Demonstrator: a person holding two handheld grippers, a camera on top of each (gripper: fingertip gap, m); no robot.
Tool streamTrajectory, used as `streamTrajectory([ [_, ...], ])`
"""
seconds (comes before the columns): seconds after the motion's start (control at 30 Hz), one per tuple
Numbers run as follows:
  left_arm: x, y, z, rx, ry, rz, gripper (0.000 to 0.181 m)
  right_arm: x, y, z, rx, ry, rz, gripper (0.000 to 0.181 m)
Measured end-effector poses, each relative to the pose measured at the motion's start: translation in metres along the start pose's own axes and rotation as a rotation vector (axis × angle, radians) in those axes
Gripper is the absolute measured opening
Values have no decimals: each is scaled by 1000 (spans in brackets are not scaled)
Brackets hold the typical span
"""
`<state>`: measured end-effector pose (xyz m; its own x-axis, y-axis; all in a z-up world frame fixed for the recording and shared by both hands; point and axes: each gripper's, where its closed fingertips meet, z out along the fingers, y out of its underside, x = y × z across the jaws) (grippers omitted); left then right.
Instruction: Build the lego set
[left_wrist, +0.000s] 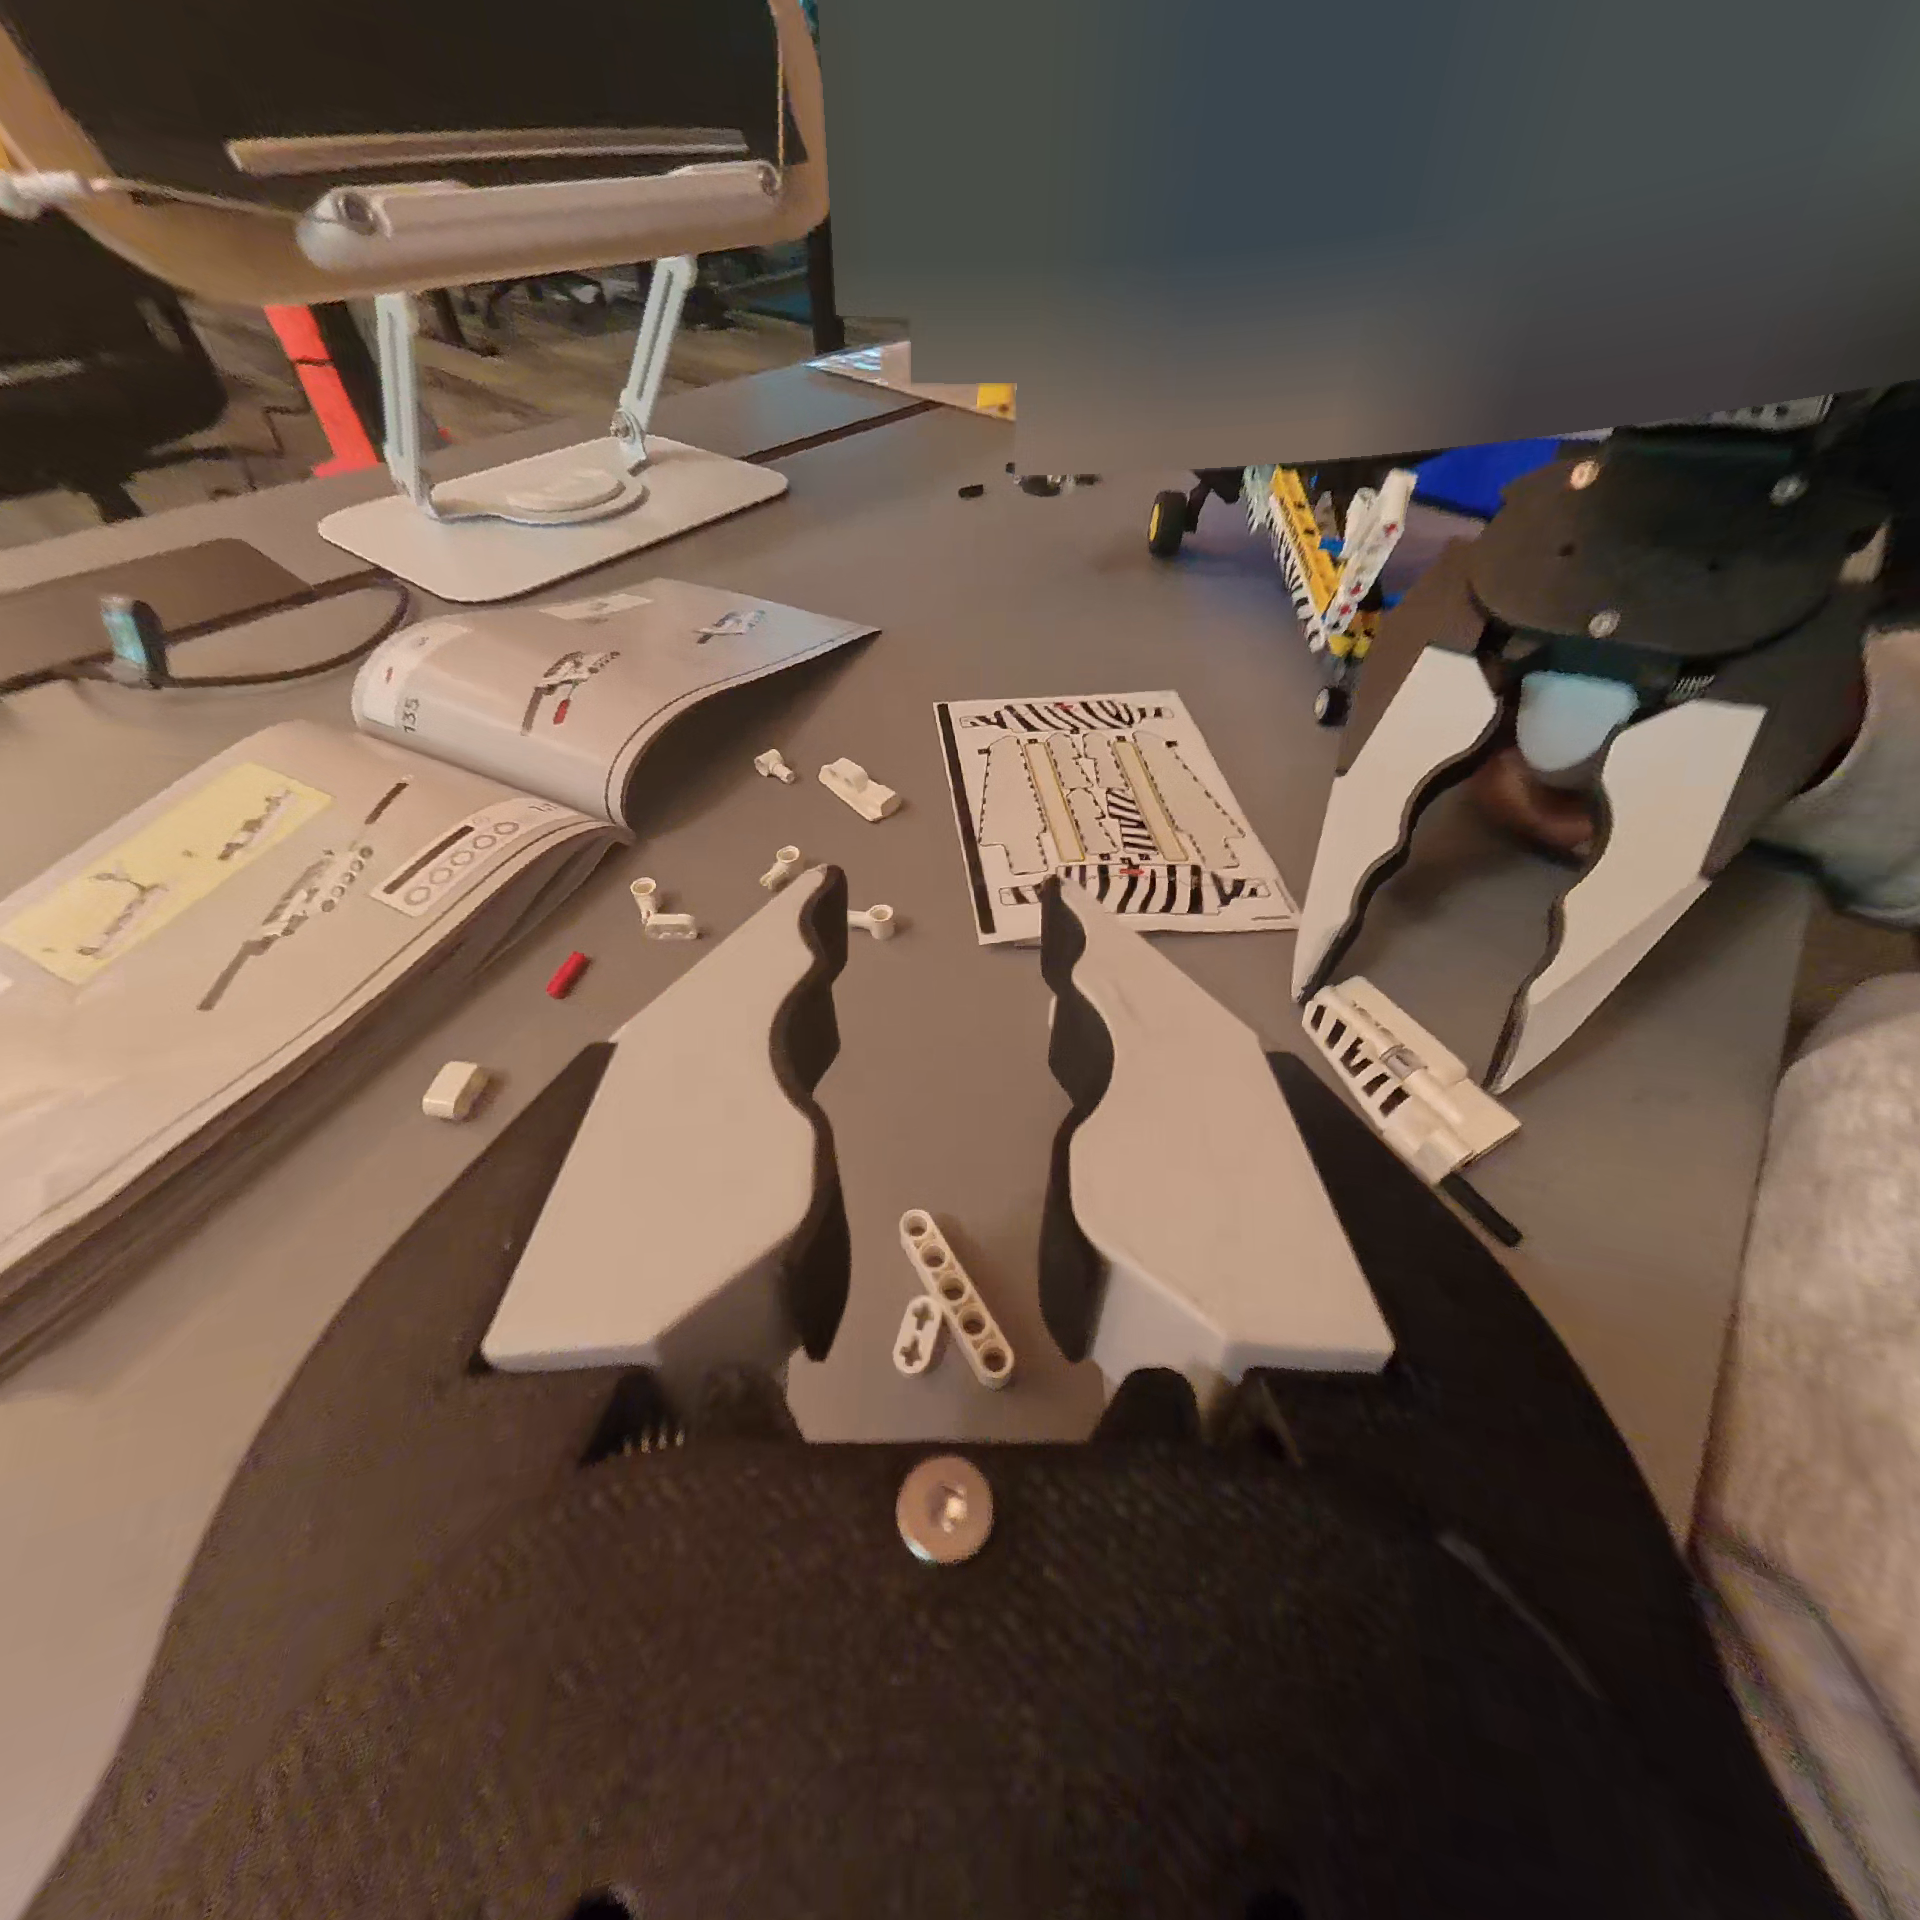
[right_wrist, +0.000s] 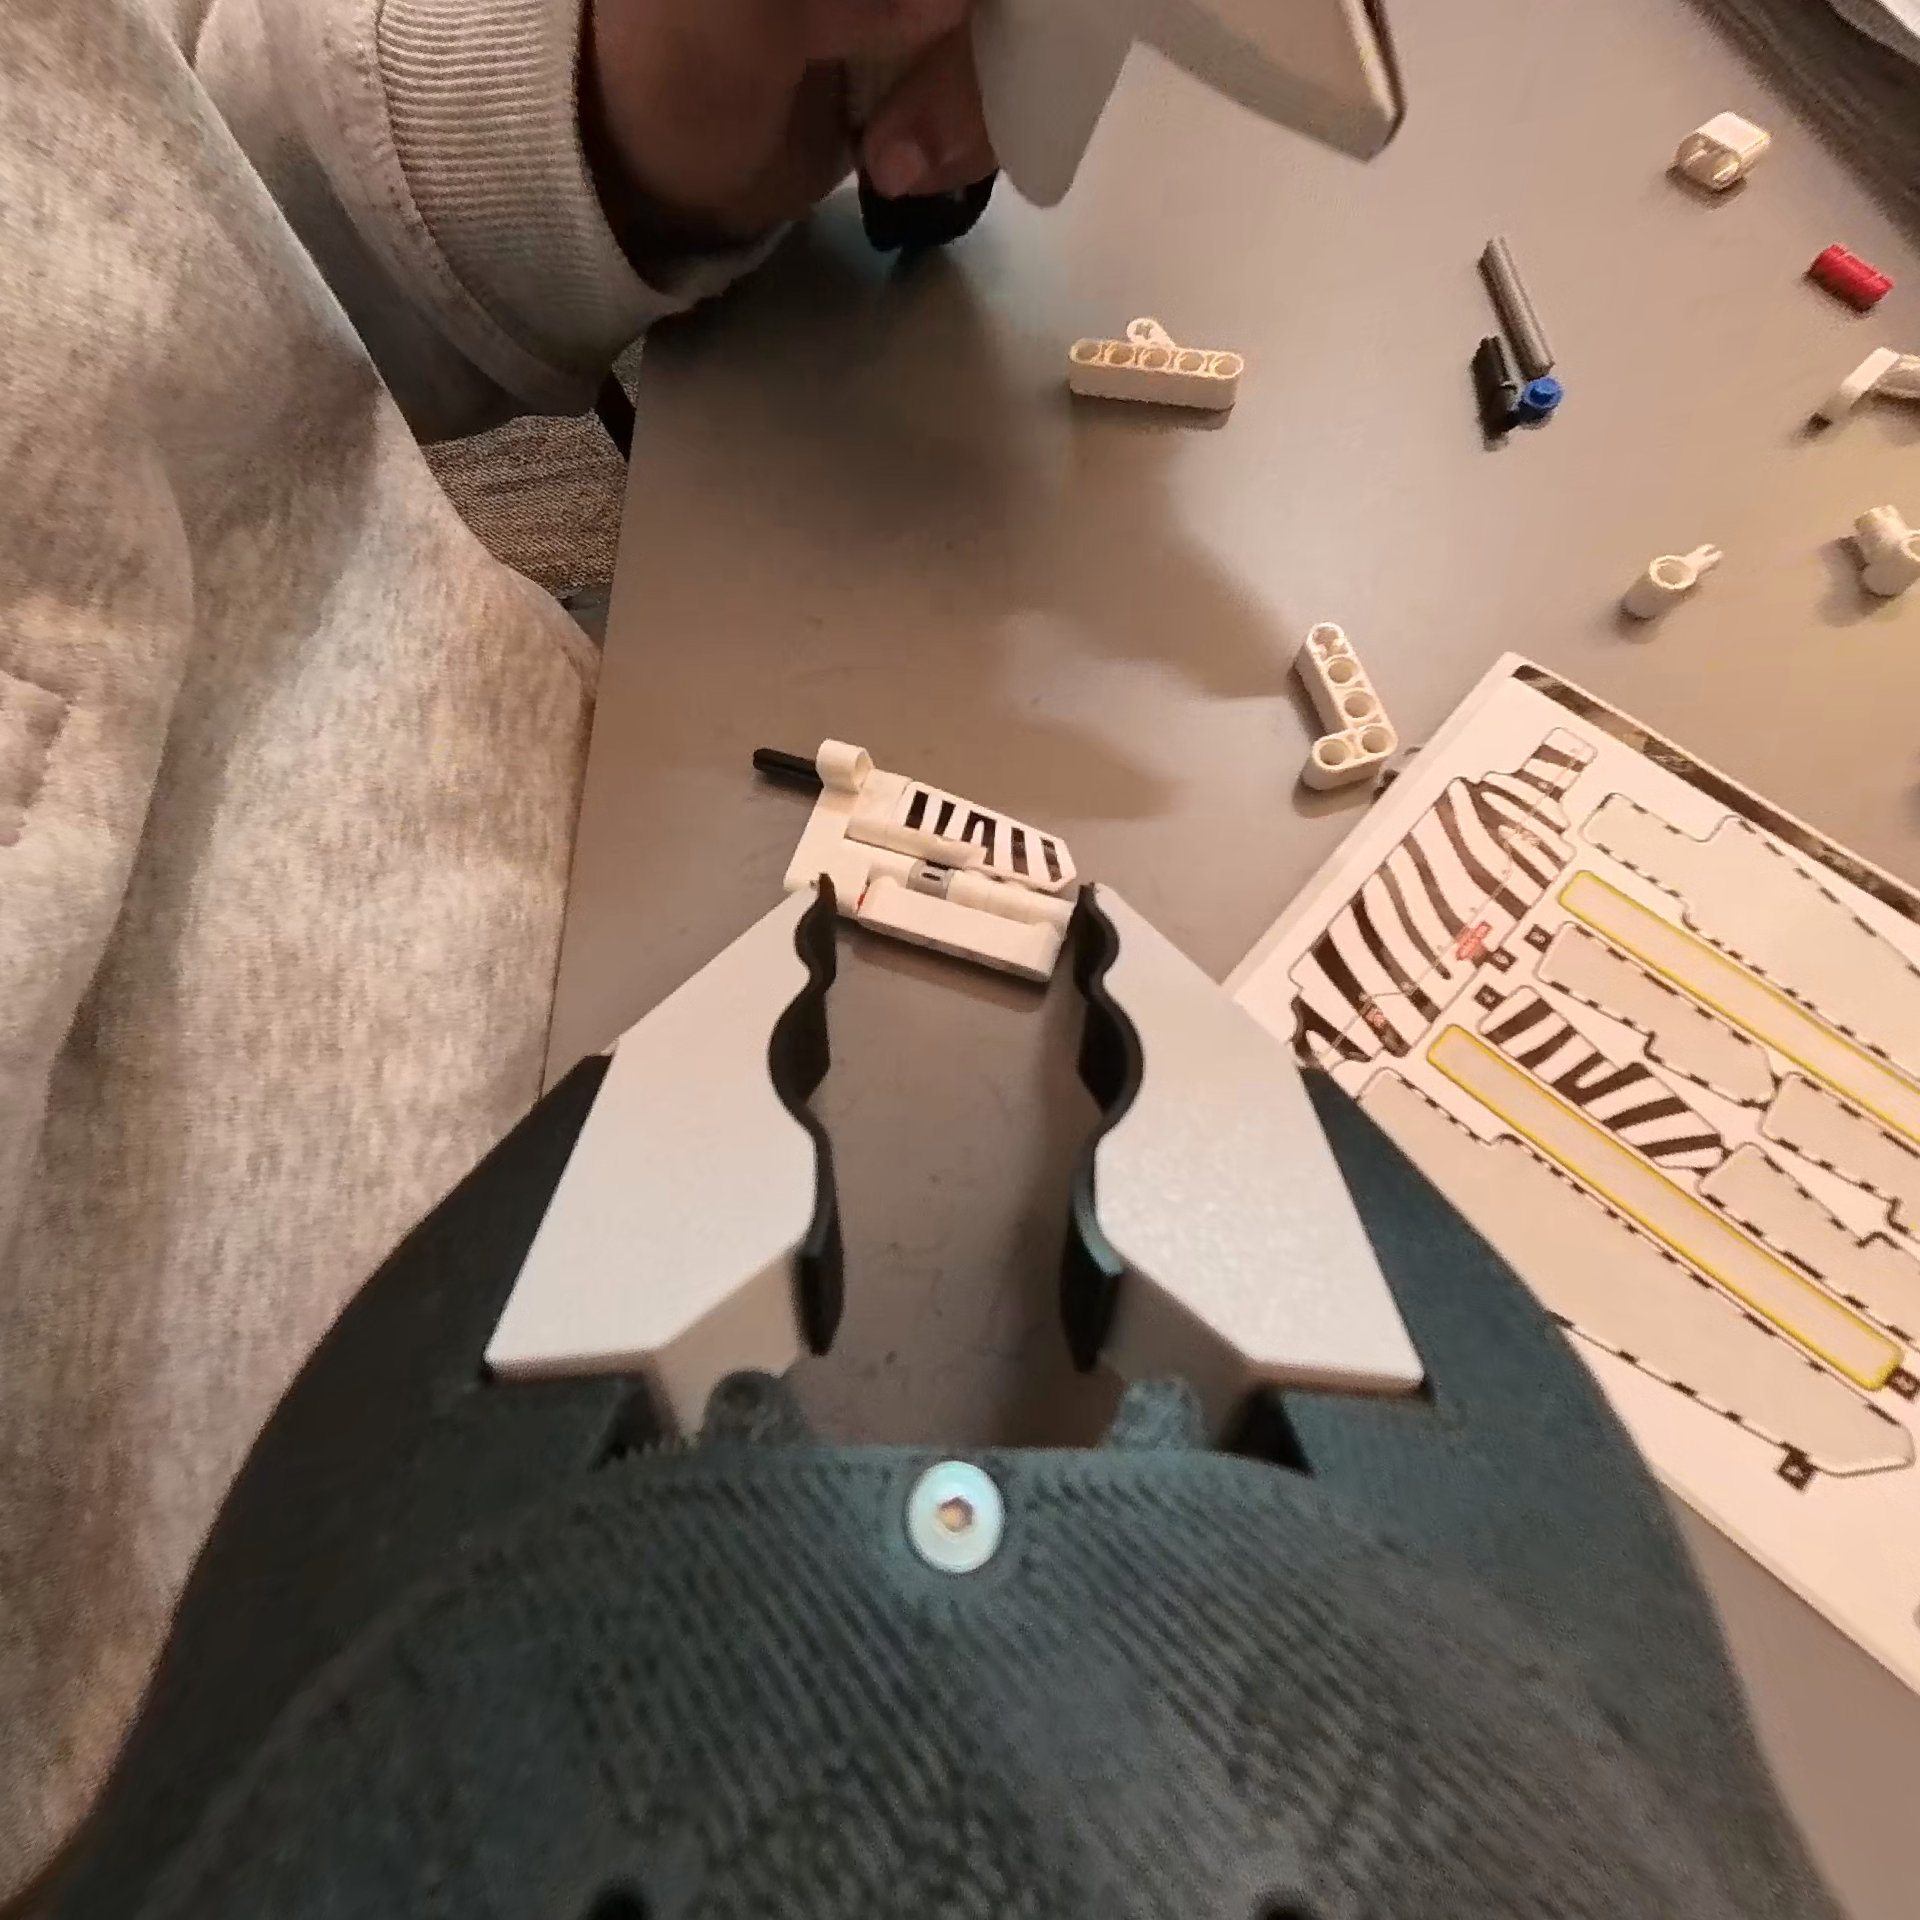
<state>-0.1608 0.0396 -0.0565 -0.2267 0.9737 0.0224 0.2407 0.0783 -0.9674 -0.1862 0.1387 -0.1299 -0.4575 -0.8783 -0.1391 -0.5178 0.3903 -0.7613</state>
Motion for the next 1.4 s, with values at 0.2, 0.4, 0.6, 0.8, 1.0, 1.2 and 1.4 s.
streamTrajectory([
  [0.2,-5,-1,-2,38,120,-297,45,-9,2,-5,1,2,-3,45],
  [0.4,-3,-5,-6,73,115,-280,48,-9,1,-5,3,7,-9,45],
  [0.6,4,-2,-2,32,94,-196,50,0,0,0,2,8,-7,45],
  [0.8,6,0,0,12,82,-168,51,12,-1,8,0,12,-8,45],
  [1.0,8,-1,0,12,86,-144,51,21,-2,12,-1,19,-13,45],
  [1.2,39,-5,-2,14,192,-124,24,22,-4,10,5,-16,19,49],
  [1.4,97,35,-13,-303,203,-79,36,24,-19,-2,120,-19,6,42],
])
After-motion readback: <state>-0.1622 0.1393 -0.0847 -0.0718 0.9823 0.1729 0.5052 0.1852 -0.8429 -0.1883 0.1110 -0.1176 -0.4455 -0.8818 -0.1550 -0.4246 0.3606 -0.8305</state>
